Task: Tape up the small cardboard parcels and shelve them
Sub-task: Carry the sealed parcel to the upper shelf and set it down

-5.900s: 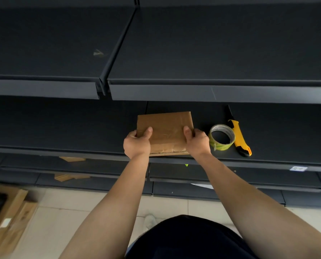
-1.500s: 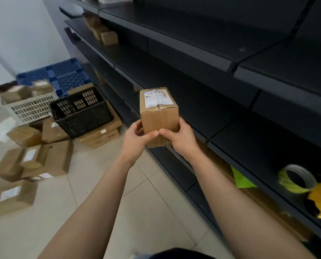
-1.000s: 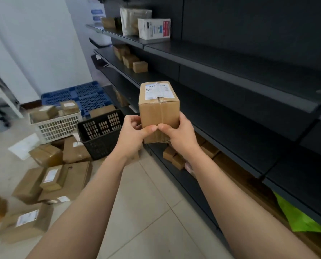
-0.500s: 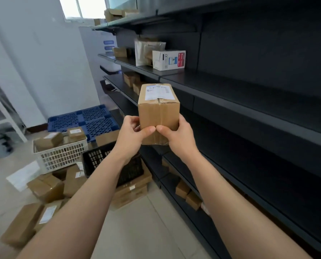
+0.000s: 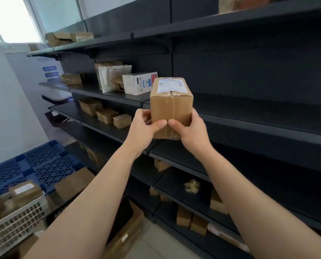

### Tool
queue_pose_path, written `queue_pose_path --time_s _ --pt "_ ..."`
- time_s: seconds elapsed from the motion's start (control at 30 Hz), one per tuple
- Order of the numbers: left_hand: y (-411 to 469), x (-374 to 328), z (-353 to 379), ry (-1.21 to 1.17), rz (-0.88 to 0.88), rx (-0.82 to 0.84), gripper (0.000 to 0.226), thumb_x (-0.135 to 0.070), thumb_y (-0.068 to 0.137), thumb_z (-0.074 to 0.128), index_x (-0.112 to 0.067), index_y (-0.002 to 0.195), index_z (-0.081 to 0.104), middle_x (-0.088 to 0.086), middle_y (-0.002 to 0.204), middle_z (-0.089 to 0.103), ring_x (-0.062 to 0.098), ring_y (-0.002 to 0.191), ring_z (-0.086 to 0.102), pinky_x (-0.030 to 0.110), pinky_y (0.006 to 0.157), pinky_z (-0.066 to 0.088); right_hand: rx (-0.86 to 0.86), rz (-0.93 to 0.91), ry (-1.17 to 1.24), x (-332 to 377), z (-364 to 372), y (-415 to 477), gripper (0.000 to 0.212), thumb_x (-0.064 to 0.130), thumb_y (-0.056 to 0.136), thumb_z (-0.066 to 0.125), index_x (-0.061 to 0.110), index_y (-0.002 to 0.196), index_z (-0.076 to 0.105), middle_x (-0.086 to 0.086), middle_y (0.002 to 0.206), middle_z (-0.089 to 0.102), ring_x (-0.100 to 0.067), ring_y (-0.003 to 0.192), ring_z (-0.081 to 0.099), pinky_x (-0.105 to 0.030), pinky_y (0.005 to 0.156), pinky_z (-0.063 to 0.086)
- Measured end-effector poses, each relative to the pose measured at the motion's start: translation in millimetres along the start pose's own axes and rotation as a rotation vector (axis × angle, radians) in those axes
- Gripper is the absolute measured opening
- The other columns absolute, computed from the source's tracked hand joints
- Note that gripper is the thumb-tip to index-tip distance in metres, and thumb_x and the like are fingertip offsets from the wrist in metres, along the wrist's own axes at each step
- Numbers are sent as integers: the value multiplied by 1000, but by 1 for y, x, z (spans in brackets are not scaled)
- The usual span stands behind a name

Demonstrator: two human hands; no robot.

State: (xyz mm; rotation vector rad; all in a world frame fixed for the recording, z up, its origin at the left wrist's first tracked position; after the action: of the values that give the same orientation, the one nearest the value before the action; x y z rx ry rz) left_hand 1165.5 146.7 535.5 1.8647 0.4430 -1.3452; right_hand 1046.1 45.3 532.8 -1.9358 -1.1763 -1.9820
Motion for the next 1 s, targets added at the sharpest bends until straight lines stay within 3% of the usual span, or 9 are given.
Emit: queue_pose_path --time_s 0.1,0.27,0.47,0.63,0.73,1.0 --pt "42 8 6 -39 19 62 37 -24 80 75 -31 102 45 -5 115 59 9 106 59 23 82 50 -48 -11 -42 -4 1 33 50 30 86 68 30 129 43 25 101 52 5 92 53 -9 64 41" --pt "106 21 4 0 56 80 43 -25 80 74 -23 113 45 -6 114 58 7 103 57 21 81 48 -75 -4 -51 -24 12 93 48 28 86 68 22 129 47 8 113 60 -9 102 57 -18 73 47" --pt "176 45 -7 20 41 109 40 -27 81 73 -25 110 46 -7 112 58 8 103 58 26 81 50 -104 19 -59 -41 39 154 55 27 87 67 20 135 42 3 121 57 -13 108 56 -28 84 50" --pt "231 69 -4 -50 35 179 41 -24 81 73 -22 113 47 -4 116 59 10 106 58 31 88 51 -170 40 -125 -55 51 199 53 27 87 67 20 133 43 5 115 58 -11 103 57 -23 78 51" --pt "261 85 0 -78 39 255 38 -24 82 73 -26 109 46 -7 112 59 7 104 58 27 84 50 -233 54 -163 -68 58 219 50 28 87 67 20 131 44 8 109 57 -8 98 56 -14 68 45" --pt "330 126 -3 -86 18 381 45 -29 81 73 -20 116 46 -8 109 59 5 99 58 18 74 46 -380 147 -248 -97 89 264 53 33 86 67 23 131 42 12 103 55 -6 93 55 -13 63 42"
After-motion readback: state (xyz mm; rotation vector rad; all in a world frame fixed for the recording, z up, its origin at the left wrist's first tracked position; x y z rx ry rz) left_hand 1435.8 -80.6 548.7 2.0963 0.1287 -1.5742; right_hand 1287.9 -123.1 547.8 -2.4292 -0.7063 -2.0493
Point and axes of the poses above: each hand's wrist, its own y-axis towards the middle knuckle, its own z-axis out of the palm, x = y × z, the point moved 1 cm from there along y, towards the middle knuckle
